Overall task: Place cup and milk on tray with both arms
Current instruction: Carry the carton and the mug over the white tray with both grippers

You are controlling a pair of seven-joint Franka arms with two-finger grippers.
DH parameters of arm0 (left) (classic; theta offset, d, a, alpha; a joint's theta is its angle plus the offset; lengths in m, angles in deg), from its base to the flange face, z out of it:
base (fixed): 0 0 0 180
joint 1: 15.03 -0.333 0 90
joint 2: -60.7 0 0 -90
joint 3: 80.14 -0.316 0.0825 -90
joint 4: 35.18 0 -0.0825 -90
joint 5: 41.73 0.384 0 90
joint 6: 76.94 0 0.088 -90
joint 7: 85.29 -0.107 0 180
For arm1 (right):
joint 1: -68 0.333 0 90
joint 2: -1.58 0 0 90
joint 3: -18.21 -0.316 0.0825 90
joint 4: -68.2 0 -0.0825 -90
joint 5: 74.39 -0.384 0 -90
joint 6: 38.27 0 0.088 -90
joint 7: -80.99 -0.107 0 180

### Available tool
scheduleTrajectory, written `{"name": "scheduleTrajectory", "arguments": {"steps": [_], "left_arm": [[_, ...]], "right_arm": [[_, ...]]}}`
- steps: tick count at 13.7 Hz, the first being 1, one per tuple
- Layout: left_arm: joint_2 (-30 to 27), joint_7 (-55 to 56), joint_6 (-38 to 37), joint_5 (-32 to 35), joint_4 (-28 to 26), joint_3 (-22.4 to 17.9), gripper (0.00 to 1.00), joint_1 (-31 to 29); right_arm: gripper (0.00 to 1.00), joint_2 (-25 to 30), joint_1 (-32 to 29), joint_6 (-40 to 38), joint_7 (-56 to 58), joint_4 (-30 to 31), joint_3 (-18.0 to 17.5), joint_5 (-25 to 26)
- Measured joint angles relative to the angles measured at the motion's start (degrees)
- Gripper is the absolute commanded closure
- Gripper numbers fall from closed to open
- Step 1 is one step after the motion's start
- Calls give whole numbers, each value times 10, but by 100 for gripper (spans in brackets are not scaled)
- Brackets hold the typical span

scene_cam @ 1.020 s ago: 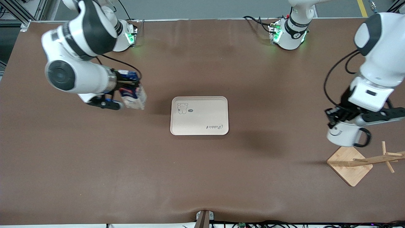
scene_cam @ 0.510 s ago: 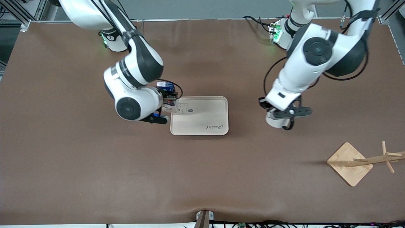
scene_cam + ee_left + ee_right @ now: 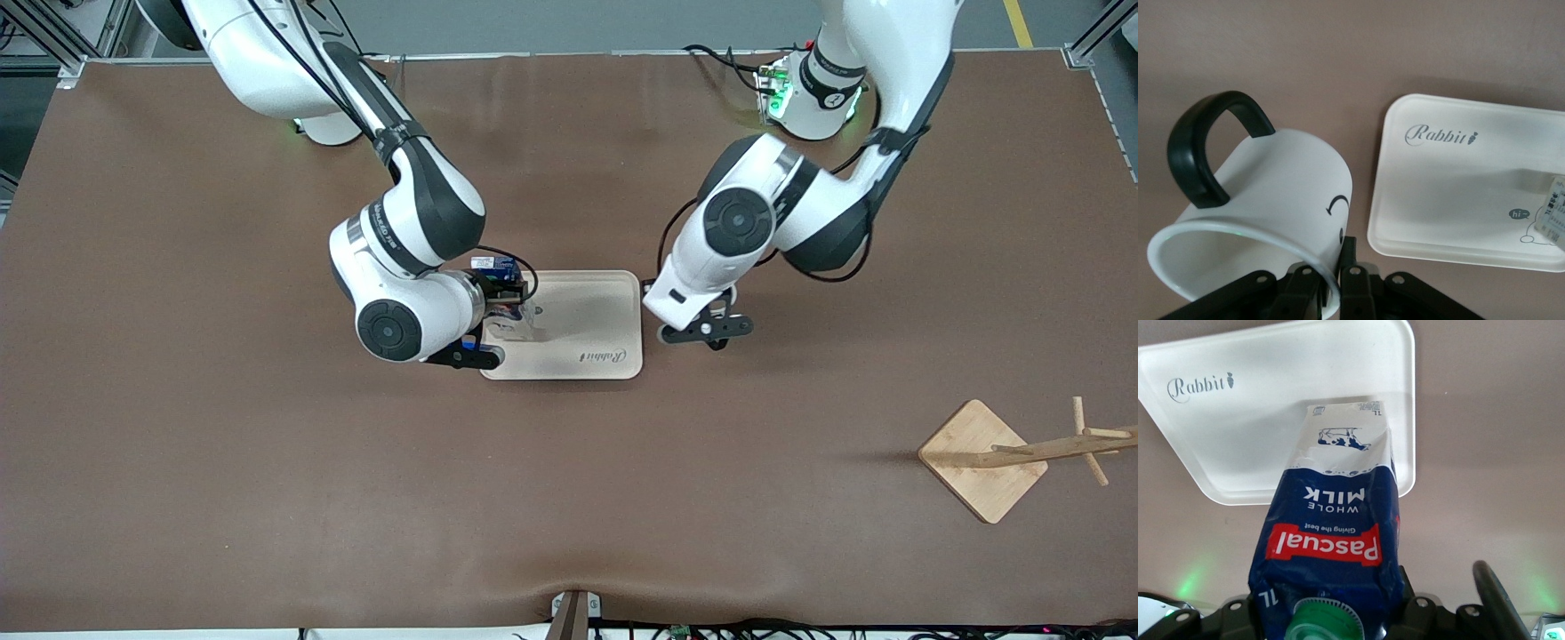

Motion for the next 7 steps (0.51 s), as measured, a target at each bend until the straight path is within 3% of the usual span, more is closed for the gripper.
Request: {"name": "scheduleTrajectory", "arguments": {"steps": [4,5,6,7], "left_arm": [[83,65,1,0,67,0,100,51],[102,79,1,0,85,-1,100,66],[119,90,3,0,99,-2,100,78],[133,96,4,0,108,-2,100,85]], "right_arm": [[100,-19,15,3,0,0,0,0],[67,-21,16,3,0,0,0,0],[1,-22,16,3,0,-1,0,0],[0,-22,16,3,1,-2,1,1]]}}
